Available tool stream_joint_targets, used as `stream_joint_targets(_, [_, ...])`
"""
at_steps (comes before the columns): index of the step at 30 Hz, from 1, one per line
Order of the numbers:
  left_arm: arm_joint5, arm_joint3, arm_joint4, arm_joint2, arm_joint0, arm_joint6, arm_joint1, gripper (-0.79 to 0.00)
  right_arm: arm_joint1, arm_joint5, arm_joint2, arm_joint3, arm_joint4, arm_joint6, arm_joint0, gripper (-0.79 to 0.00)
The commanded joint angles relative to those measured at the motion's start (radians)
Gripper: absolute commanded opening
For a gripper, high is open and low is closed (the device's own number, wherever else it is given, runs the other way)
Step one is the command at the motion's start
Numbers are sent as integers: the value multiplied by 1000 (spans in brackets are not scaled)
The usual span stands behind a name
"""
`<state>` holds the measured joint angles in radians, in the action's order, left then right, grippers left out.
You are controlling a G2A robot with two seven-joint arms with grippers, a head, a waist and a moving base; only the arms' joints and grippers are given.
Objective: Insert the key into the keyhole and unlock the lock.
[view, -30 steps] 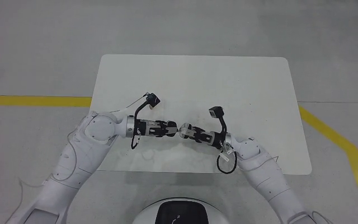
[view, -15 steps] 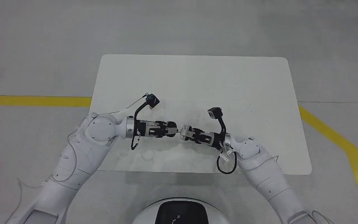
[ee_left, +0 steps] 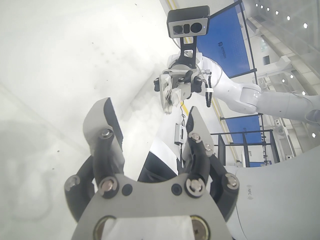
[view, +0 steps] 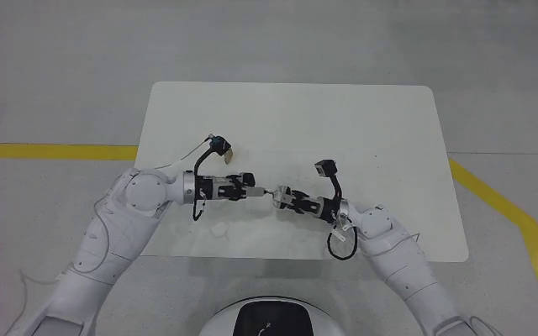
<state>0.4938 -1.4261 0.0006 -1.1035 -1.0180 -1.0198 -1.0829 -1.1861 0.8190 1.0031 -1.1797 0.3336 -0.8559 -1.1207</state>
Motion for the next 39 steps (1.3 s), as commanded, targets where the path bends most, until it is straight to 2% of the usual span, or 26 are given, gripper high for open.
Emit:
stream_joint_targets(1, [7,-1,33,-39,-15,18,10,0,3,10,22,3,2,34,-6,-785])
stream_joint_targets(8, [52,-82,186,-181,-92,49,50,0,13,15,72,-1,-2,89,-28,-785])
stream_joint_targets(12, [6,-126,420,-218,-117,173,60,0,13,15,72,-1,-2,89,-28,-785])
stream_joint_targets(17, [-110,-87,744,-81,-34,298,37,0,13,15,72,-1,-2,89,-28,-785])
stream_joint_targets(22, [-246,-31,946,56,42,366,6,-15,13,15,72,-1,-2,89,-28,-785])
stream_joint_targets(25, [-286,4,965,97,65,401,-10,-228,13,15,72,-1,-2,89,-28,-785])
stream_joint_targets(27, [-290,24,962,112,78,409,-17,-403,13,15,72,-1,-2,89,-28,-785])
stream_joint_targets(31, [-299,42,963,130,92,412,-27,-557,13,15,72,-1,-2,89,-28,-785])
stream_joint_targets(34, [-321,46,984,135,92,417,-31,-585,13,15,72,-1,-2,89,-28,-785])
stream_joint_targets(35, [-327,47,990,135,91,421,-32,-693,13,15,72,-1,-2,89,-28,-785])
stream_joint_targets(36, [-333,49,990,134,89,431,-34,-754,13,15,72,-1,-2,89,-28,-785])
stream_joint_targets(37, [-334,51,990,133,88,434,-34,-785,13,15,72,-1,-2,89,-28,-785])
stream_joint_targets(39, [-335,52,992,130,88,435,-36,-785,13,15,72,-1,-2,89,-28,-785])
